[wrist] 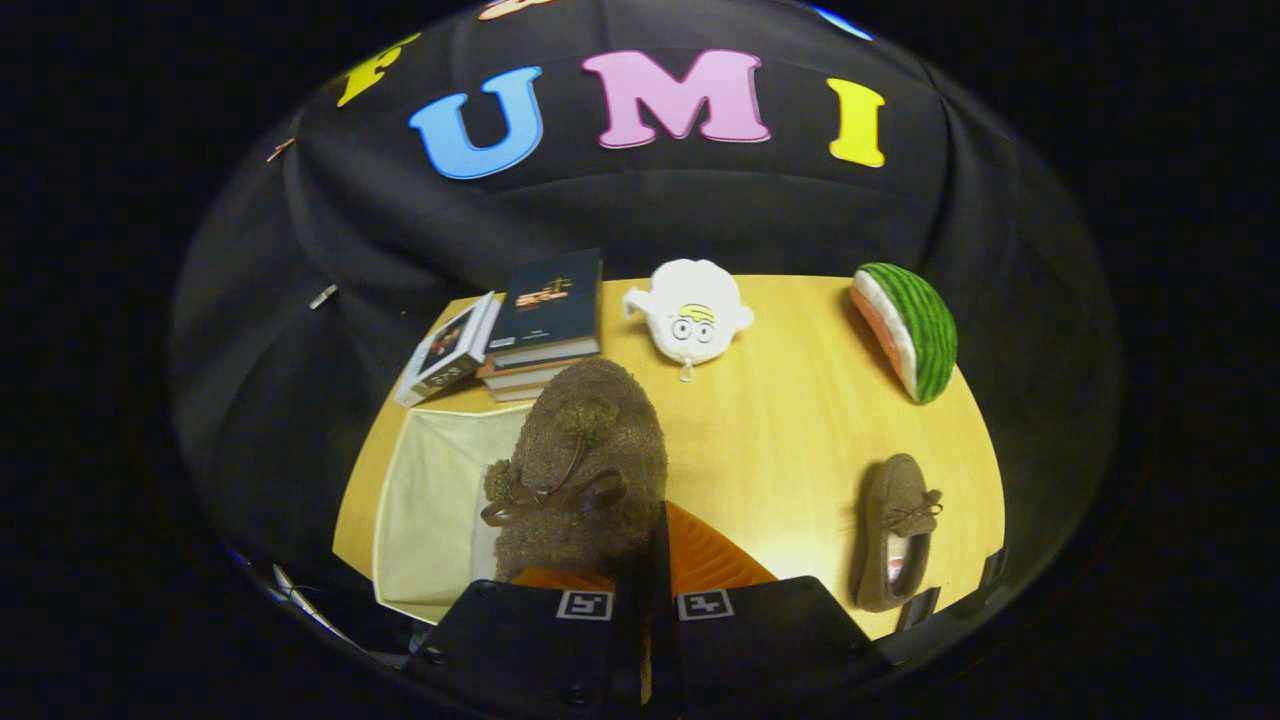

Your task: Open the storage box then place both shoes into the box .Put the left shoe in first, then the right shoe, with the right side of both shoes facing outward in a uniform manner.

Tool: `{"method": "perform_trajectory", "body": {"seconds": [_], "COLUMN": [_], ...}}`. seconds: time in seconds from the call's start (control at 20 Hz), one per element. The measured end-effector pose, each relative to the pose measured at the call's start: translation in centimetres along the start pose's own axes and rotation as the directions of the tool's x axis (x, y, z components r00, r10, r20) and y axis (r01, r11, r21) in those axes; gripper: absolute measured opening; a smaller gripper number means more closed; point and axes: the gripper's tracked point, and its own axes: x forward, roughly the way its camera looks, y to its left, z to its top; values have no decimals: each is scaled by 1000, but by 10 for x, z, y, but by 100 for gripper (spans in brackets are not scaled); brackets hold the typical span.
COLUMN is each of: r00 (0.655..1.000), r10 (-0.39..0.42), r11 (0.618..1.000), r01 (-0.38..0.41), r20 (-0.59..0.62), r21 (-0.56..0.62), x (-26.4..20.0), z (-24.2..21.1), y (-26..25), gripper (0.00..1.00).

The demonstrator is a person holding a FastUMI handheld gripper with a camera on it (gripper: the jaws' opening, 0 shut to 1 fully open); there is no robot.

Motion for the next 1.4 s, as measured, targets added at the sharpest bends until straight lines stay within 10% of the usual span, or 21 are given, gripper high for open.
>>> {"method": "perform_trajectory", "body": {"seconds": [0.85, 0.95, 1.2, 1.4], "r00": [986, 972, 955, 953], "r10": [70, 114, 215, 268], "r11": [998, 993, 977, 963], "r01": [-70, -112, -212, -268], "r20": [-154, -204, -204, -141], "r21": [6, 22, 35, 19], "x": [99, 100, 80, 53], "z": [-81, -97, -110, -94], "y": [139, 149, 156, 148], "gripper": [13, 20, 99, 99]}}
